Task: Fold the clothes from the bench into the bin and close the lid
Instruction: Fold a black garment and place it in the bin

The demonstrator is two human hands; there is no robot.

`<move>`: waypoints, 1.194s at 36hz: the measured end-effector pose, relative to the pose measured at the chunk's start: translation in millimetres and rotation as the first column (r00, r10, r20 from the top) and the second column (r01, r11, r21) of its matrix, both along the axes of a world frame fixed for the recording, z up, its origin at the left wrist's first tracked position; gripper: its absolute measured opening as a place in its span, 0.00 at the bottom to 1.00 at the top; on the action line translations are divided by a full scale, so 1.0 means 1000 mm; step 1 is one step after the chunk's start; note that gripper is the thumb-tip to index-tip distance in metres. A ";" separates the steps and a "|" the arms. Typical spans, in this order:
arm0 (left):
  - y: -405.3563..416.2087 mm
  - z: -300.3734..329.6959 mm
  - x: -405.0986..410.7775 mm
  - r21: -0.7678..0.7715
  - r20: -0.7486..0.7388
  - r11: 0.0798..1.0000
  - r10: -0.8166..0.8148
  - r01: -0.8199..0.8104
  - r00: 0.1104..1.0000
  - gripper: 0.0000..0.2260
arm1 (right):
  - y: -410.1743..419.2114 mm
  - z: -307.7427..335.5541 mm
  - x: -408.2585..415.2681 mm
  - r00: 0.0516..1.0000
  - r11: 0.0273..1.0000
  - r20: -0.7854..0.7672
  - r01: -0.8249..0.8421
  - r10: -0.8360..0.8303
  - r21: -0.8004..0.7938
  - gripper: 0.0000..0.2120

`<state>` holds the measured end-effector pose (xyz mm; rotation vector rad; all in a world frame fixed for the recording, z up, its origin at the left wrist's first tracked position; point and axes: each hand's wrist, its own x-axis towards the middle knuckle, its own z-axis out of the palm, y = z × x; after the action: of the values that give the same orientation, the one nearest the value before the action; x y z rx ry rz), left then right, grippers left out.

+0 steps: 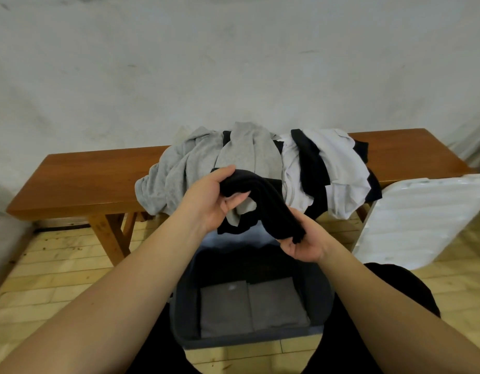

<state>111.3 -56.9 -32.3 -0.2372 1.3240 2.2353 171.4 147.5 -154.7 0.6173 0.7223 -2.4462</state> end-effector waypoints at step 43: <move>-0.080 -0.384 -0.030 -0.812 0.529 0.248 -0.068 0.528 0.846 0.12 | -0.040 -0.299 -0.039 0.726 0.216 0.599 -0.679 0.339 0.701 0.15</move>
<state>81.1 -137.3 -416.1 -0.7266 2.0668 0.7031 132.2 107.9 -453.9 0.9159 1.7939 -1.0659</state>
